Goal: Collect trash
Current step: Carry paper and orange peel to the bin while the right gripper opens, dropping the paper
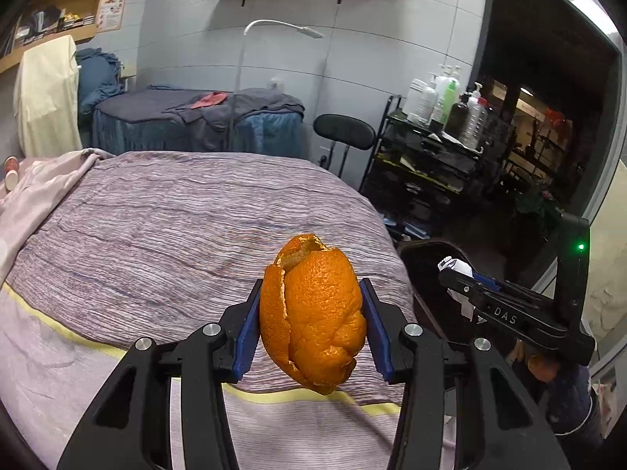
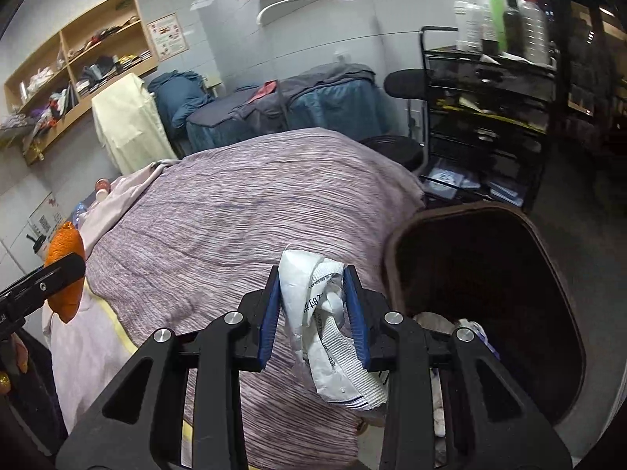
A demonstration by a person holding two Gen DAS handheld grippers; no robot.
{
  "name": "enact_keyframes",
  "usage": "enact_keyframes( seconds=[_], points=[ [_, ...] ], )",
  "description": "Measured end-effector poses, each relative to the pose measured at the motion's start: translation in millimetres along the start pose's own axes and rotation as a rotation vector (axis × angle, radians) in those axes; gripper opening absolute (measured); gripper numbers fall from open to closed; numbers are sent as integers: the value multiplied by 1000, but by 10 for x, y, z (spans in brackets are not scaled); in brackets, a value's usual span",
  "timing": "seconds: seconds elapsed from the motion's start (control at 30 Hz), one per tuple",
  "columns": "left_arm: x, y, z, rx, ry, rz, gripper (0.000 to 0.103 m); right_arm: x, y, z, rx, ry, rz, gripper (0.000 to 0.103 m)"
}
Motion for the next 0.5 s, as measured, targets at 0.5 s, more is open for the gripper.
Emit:
enact_keyframes(
  seconds=[0.5],
  points=[
    [-557,63,-224,50,106,-74,46,-839,95,92,-15,165,-142,33]
  ],
)
Point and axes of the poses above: each gripper's, at about its wrist camera, not at the fingertips, and z roughly against the way its jaws point, x to its left, y to its underside, the point moved 3 cm from there along -z, roughly the way its jaws point
